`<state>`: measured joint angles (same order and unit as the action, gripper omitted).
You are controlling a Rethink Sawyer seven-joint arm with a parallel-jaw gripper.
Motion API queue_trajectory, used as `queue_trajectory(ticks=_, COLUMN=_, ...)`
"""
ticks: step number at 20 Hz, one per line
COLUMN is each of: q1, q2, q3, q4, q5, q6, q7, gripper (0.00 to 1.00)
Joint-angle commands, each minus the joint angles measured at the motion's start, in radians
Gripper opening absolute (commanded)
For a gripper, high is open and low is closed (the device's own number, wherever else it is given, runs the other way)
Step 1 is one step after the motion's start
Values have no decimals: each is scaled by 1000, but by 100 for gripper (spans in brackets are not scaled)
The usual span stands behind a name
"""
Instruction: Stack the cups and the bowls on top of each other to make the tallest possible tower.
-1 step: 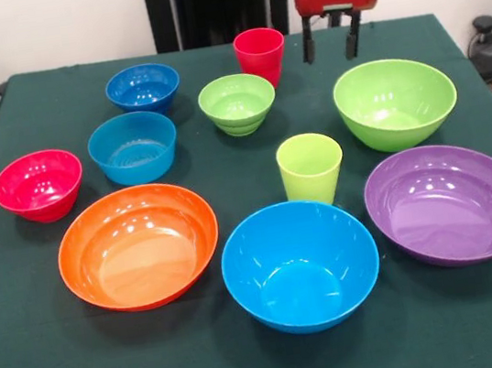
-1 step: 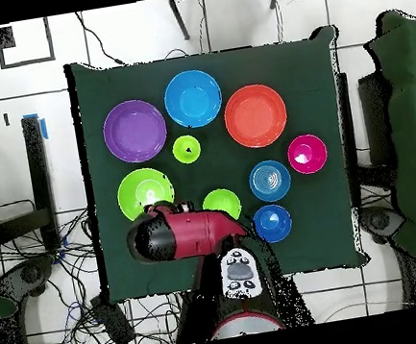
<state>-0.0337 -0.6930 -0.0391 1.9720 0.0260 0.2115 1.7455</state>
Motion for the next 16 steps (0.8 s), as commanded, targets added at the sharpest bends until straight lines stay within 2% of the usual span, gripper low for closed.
queue_trajectory(ticks=1, q1=69, q2=51, q3=14, q4=-195, q5=88, q6=170, q7=195, gripper=100)
queue_trajectory(ticks=9, q1=158, q2=123, q3=-41, q4=-340, q5=165, q6=269, q7=278, gripper=100)
queue_trajectory(ticks=16, q1=241, q2=231, q3=-98, q4=-470, q5=210, q6=282, q7=364, gripper=100)
